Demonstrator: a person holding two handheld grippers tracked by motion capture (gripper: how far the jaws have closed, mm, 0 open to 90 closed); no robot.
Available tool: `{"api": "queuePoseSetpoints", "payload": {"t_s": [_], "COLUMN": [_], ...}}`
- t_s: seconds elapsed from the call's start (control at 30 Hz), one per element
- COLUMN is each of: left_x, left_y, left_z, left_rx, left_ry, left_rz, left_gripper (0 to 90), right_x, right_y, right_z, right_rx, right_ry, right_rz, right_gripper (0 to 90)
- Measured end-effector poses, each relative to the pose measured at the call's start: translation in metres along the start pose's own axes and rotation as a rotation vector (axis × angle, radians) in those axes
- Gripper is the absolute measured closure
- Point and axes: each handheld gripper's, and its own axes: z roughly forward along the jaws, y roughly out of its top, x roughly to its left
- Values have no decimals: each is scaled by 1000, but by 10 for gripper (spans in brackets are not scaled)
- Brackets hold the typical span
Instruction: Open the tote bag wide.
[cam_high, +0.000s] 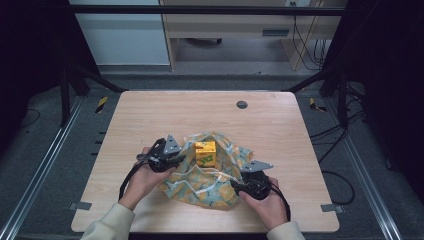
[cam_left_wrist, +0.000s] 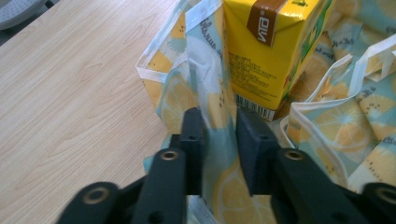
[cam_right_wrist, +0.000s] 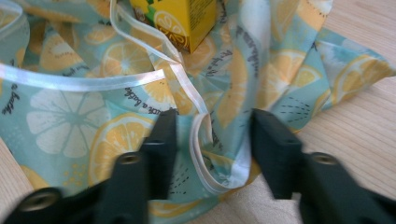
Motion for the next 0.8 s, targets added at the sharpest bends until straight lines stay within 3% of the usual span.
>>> {"api": "queuePoseSetpoints", "payload": {"t_s": [0.03,0.07,0.1,0.17,0.27,0.4,0.63,0.8], "left_x": [0,1,1,3,5,11,14,12], "left_y": [1,2,3,6,14,16,7,-1], "left_z": [-1,-1,-2,-5,-7,3,24,31], "left_rx": [-4,-5,-7,-21,-34,10,83,102], "left_ry": [1,3,1,2,25,34,31,26], "left_rz": [-4,-9,-13,-23,-22,-24,-62,-77], "left_gripper": [776,830,830,869,888,888,885,873], "right_x": [0,-3,-3,-5,-10,-21,-29,-29], "right_y": [0,1,1,2,5,6,0,-2], "right_z": [1,1,1,1,-3,-4,6,8], "right_rx": [4,0,0,-14,-39,-55,4,28], "right_ry": [3,12,12,29,23,-15,-39,-50], "right_rz": [-5,-1,-1,6,13,26,3,-9], "right_gripper": [613,745,745,830,856,868,868,867]}}
